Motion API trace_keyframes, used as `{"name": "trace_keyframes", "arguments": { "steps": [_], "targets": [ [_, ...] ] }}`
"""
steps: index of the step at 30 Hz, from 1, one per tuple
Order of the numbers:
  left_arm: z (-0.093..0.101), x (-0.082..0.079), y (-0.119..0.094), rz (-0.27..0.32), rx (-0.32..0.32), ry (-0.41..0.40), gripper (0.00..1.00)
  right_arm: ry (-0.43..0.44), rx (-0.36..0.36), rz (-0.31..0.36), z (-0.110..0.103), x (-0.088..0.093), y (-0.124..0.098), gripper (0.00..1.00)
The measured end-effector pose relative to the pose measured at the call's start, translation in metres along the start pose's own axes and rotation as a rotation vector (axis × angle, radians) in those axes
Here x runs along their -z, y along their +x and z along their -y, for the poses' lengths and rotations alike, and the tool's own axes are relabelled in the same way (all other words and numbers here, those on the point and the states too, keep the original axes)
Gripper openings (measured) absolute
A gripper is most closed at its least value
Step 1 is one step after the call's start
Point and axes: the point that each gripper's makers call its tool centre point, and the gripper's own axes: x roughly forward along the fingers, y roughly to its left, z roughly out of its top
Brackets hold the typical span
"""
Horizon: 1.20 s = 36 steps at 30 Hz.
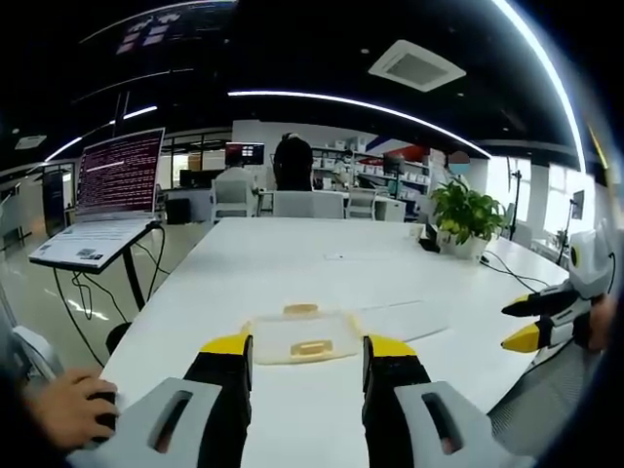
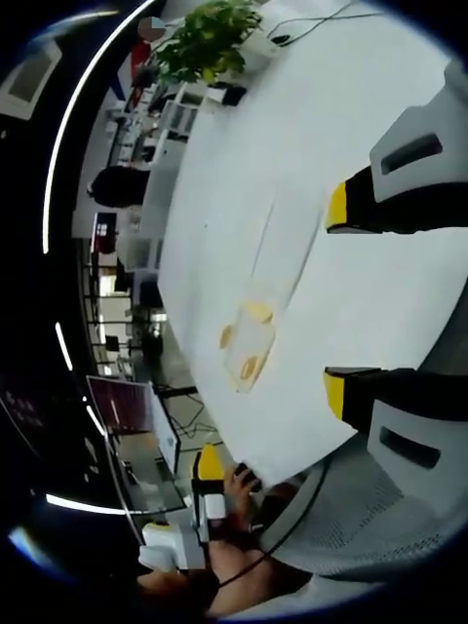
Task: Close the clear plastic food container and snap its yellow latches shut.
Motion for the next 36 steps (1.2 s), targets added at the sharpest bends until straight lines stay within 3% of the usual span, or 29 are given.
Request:
{"name": "trace_keyframes", "arguments": {
  "steps": [21, 29, 36],
  "targets": [
    [0.0008, 0.0011, -0.0018, 0.002, -0.005, 0.000, 0.39, -0.004, -0.014, -0.006, -0.0027, 0.0024, 0.0002, 0.51],
    [0.0017, 0.0023, -0.0016, -0.003, 0.002, 0.004, 0.39, -0.008, -0.034, -0.016, -0.0080, 0.0039, 0.0006, 0.43],
    [0.0013, 0.0027, -0.0010, -0.008, 0.003, 0.002, 0.39, -0.020, -0.033, -0.006, -0.0076, 0.0017, 0.0009, 0.45]
  ]
}}
